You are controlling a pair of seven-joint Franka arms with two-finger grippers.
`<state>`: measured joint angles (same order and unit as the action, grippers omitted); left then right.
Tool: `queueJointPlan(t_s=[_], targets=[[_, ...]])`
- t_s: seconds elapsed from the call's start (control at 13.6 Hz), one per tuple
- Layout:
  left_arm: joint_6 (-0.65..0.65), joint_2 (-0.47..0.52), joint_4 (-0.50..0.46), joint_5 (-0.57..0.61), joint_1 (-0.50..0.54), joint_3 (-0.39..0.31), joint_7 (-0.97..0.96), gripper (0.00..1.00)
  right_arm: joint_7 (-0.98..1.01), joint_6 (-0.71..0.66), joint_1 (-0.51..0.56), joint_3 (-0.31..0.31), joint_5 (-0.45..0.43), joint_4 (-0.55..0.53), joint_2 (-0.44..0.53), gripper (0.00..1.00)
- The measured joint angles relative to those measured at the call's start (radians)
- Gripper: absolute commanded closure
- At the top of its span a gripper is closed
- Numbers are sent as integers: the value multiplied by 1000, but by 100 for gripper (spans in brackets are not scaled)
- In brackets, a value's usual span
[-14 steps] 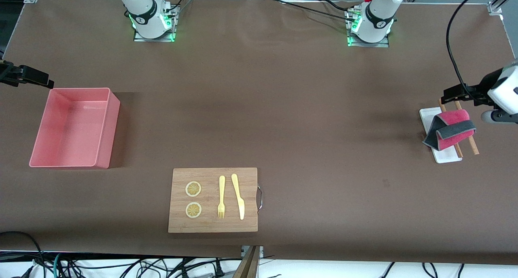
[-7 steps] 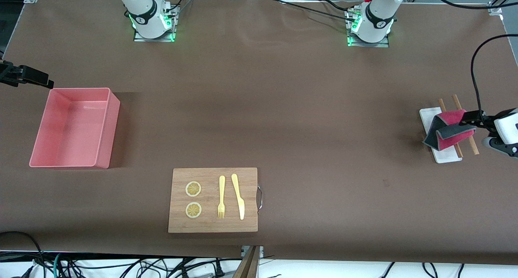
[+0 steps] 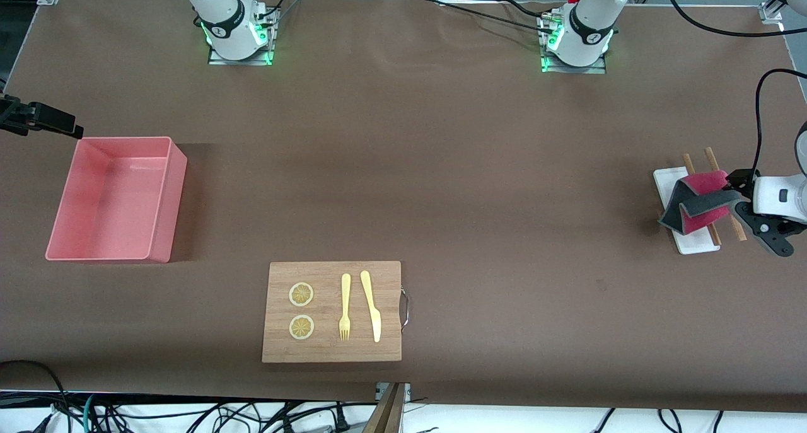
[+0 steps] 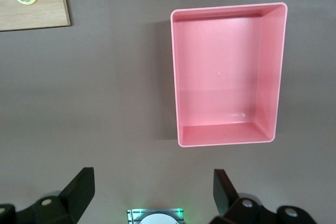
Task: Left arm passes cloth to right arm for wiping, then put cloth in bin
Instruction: 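Lower the left gripper onto the pink-grey cloth on the white tray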
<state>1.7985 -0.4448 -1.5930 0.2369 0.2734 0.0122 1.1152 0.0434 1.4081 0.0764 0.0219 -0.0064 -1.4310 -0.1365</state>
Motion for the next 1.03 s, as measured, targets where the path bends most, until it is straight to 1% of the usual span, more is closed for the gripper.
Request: queueJointPlan(t_s=[0.22, 0.51, 0.81, 1.03], targets=[[139, 0, -94, -2, 38, 2, 98, 0, 0, 1, 0, 0, 0, 0, 0, 0], [260, -1, -172, -6, 90, 3, 168, 0, 0, 2, 0, 0, 0, 0, 0, 0], [276, -2, -186, -6, 97, 6, 179, 0, 0, 2, 0, 0, 0, 0, 0, 0], [259, 1, -186, -6, 97, 6, 185, 5, 0, 2, 0, 0, 0, 0, 0, 0]])
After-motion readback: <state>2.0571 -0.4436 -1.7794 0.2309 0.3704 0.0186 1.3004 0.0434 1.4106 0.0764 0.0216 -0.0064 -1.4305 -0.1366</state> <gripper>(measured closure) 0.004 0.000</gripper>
